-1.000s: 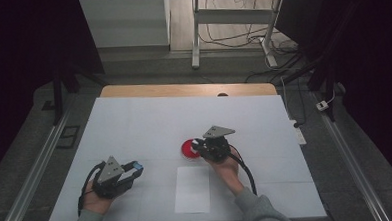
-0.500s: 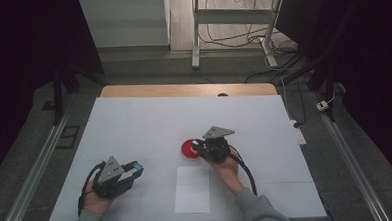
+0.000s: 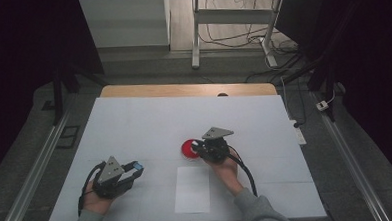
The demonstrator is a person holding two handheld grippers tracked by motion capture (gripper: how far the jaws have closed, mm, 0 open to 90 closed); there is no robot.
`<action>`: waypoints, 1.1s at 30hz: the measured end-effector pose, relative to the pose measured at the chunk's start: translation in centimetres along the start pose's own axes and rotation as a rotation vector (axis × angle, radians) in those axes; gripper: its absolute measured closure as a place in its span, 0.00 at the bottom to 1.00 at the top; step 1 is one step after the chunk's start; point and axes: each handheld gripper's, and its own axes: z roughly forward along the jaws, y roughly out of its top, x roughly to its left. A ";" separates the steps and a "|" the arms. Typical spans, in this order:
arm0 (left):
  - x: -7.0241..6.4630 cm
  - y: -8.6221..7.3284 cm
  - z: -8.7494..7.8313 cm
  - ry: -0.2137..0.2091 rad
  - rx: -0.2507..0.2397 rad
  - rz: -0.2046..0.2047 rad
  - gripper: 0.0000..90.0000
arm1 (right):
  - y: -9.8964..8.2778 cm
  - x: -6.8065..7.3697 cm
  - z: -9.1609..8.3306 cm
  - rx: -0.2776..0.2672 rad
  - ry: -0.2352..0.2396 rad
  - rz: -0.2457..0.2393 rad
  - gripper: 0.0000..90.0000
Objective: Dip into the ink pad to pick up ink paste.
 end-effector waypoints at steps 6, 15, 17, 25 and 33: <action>0.0 0.0 0.0 0.003 -0.001 -0.002 0.72 | 0.0 0.1 0.0 0.008 -0.003 -0.008 0.84; 0.0 0.0 0.0 0.005 -0.002 -0.004 0.72 | 0.2 -0.2 -0.4 -0.014 0.000 0.025 0.84; 0.0 0.0 0.0 0.004 -0.002 -0.003 0.72 | 0.1 -0.3 -0.5 -0.019 -0.001 0.029 0.84; 0.0 0.1 -0.1 0.005 -0.006 -0.004 0.72 | 0.8 -0.3 -1.6 -0.079 0.014 0.042 0.84; 0.0 0.1 0.0 0.004 -0.003 -0.004 0.72 | 1.1 -0.6 -1.9 -0.093 0.011 0.044 0.84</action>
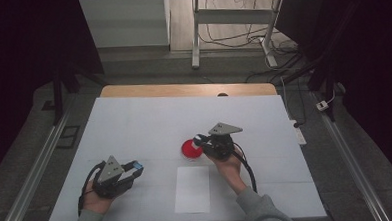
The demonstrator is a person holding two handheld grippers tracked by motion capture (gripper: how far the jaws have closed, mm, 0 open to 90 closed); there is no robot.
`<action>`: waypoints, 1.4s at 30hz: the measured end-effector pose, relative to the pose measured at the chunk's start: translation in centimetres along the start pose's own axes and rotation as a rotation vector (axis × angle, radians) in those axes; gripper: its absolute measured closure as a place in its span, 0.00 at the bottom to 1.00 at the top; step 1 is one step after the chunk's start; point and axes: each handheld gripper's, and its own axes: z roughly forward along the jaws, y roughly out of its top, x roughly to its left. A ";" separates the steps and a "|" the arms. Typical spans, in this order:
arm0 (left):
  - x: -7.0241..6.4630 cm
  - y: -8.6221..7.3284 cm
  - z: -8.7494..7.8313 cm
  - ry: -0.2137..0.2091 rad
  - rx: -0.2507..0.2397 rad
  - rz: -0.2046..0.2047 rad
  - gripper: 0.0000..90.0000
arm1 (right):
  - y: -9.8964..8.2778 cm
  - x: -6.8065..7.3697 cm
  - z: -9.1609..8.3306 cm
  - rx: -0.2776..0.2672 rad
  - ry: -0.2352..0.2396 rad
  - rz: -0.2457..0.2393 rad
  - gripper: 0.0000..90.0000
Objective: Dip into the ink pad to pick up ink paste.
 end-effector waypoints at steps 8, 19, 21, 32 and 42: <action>0.0 0.0 -0.1 0.000 -0.001 0.000 0.72 | 0.2 0.2 1.0 0.027 0.003 -0.028 0.84; 0.0 0.0 -0.1 -0.001 0.000 0.001 0.72 | 0.1 0.3 1.7 0.058 0.003 -0.036 0.84; 0.0 0.0 -0.1 -0.001 0.001 0.002 0.72 | 0.1 0.3 1.7 0.059 0.004 -0.037 0.84; 0.0 0.0 0.0 -0.002 0.002 0.001 0.72 | 0.0 0.1 1.9 0.071 -0.008 -0.042 0.83; 0.1 0.0 -0.1 -0.002 0.002 0.000 0.72 | -0.2 0.4 2.6 0.093 -0.007 -0.071 0.84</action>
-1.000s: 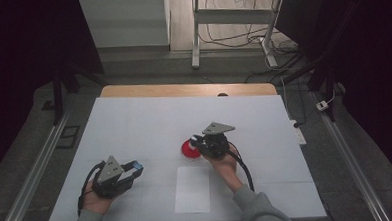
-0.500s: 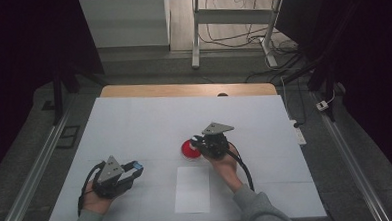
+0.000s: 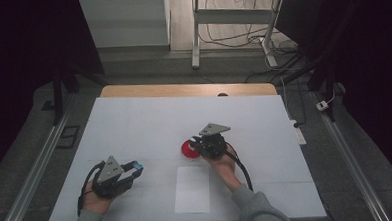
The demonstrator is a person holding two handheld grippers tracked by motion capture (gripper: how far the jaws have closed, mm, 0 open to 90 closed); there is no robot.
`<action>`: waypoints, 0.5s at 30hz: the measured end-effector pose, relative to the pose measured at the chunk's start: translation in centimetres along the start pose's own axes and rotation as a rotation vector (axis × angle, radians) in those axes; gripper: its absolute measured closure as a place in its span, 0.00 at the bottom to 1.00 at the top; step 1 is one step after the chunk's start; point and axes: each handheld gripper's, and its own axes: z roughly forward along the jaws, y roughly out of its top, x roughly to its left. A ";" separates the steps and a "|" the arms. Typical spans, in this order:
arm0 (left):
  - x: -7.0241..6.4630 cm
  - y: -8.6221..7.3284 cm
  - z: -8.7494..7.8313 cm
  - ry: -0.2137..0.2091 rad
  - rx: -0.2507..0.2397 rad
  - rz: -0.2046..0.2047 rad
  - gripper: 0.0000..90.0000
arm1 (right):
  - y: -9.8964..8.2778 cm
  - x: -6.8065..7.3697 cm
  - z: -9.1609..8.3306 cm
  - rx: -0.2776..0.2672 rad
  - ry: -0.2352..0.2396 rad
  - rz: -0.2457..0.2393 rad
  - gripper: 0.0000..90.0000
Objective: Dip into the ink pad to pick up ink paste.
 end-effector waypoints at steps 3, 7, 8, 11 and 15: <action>0.0 0.0 0.0 0.001 0.000 0.001 0.72 | -0.1 0.0 0.1 0.006 0.000 -0.005 0.84; -0.1 0.0 0.0 0.002 0.001 0.000 0.72 | -0.1 0.0 0.2 0.007 0.000 -0.001 0.84; -0.1 0.0 0.0 0.002 0.001 0.001 0.72 | -0.1 0.0 0.2 0.008 -0.001 0.000 0.84; -0.1 0.0 0.0 0.003 0.000 0.001 0.72 | -0.3 0.2 0.4 0.016 -0.008 -0.010 0.84; 0.0 0.0 0.0 0.002 0.001 0.000 0.72 | -0.3 0.4 0.5 0.017 -0.021 -0.026 0.84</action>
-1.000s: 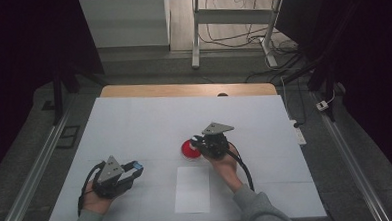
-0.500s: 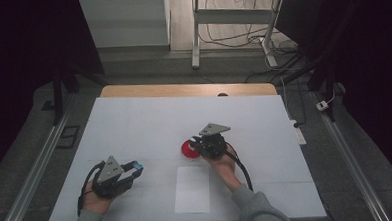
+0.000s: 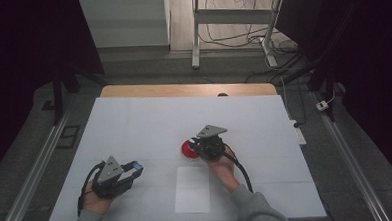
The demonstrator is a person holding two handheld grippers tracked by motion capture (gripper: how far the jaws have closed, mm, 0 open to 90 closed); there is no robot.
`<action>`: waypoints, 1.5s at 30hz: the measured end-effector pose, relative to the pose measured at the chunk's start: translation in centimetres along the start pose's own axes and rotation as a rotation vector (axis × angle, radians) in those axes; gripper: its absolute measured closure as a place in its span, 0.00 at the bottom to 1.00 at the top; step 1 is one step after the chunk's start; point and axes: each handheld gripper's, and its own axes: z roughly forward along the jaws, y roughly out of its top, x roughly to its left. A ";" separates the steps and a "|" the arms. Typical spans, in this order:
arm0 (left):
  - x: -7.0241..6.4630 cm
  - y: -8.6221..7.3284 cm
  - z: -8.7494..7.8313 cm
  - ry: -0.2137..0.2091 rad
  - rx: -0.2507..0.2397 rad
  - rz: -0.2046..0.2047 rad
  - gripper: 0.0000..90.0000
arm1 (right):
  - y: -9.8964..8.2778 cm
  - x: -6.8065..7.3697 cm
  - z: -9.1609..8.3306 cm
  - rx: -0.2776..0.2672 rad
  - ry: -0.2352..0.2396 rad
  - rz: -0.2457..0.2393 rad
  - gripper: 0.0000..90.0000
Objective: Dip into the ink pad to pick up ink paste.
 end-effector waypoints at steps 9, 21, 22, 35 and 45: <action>0.0 0.0 0.0 0.001 -0.001 0.001 0.72 | 0.0 0.0 0.0 0.001 0.001 0.013 0.84; 0.0 0.0 -0.1 0.002 -0.003 0.001 0.72 | 0.2 -0.5 -0.8 -0.042 0.018 0.064 0.84; 0.0 0.0 -0.1 0.003 -0.003 0.001 0.72 | 0.3 -0.5 -0.9 -0.052 0.013 0.064 0.84; 0.0 0.0 0.0 0.005 -0.004 0.000 0.72 | 1.2 -0.7 -2.5 -0.102 0.022 0.078 0.84; 0.1 0.0 0.0 0.005 -0.005 -0.001 0.72 | 1.4 -0.8 -3.1 -0.128 0.031 0.085 0.84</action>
